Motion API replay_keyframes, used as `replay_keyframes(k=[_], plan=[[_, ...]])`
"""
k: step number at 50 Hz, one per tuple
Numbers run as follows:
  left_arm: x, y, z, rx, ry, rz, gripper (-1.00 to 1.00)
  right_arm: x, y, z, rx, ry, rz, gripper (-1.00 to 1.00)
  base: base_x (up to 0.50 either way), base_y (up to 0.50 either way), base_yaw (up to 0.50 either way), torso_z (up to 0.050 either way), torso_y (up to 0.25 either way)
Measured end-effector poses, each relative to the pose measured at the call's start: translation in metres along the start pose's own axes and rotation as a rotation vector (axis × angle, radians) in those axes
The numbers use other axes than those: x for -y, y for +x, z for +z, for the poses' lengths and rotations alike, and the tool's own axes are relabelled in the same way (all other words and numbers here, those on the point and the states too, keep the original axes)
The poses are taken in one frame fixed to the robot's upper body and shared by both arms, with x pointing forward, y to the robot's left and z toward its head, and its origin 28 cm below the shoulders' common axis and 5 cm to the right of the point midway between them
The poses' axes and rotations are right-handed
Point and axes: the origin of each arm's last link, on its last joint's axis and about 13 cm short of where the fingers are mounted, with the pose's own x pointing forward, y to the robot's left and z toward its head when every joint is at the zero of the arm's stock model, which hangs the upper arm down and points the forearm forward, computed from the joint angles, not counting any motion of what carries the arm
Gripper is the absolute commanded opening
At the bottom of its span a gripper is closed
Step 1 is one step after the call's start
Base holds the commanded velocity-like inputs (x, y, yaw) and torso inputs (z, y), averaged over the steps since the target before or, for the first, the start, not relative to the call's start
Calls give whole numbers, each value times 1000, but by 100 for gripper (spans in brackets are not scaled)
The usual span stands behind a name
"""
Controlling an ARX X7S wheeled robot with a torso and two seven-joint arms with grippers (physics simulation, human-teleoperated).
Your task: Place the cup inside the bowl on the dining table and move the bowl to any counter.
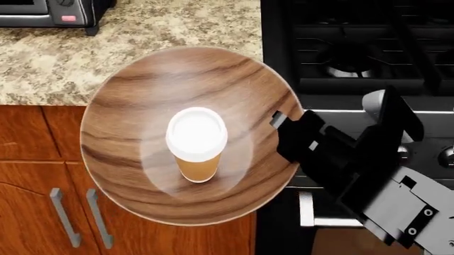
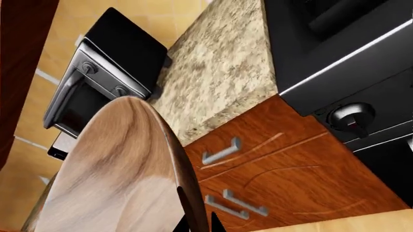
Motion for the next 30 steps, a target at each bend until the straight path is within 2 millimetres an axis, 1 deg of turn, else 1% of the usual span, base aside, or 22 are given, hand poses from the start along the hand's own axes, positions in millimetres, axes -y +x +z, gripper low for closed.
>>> replay_keyframes(k=[4,23,30], plan=[[1,1,0,0,0,-1,100,0,0,0,0,-1,-1,-100,500,54,0,0,3],[-1,-1,0,0,1,0,100,1,-1,-1,2,1,-4,-100,500,175,0,1,1],[1,-1,-1,-2,2,-1,100,2,-2,-2,5,5,-6,-100,491,48,0,0,1]])
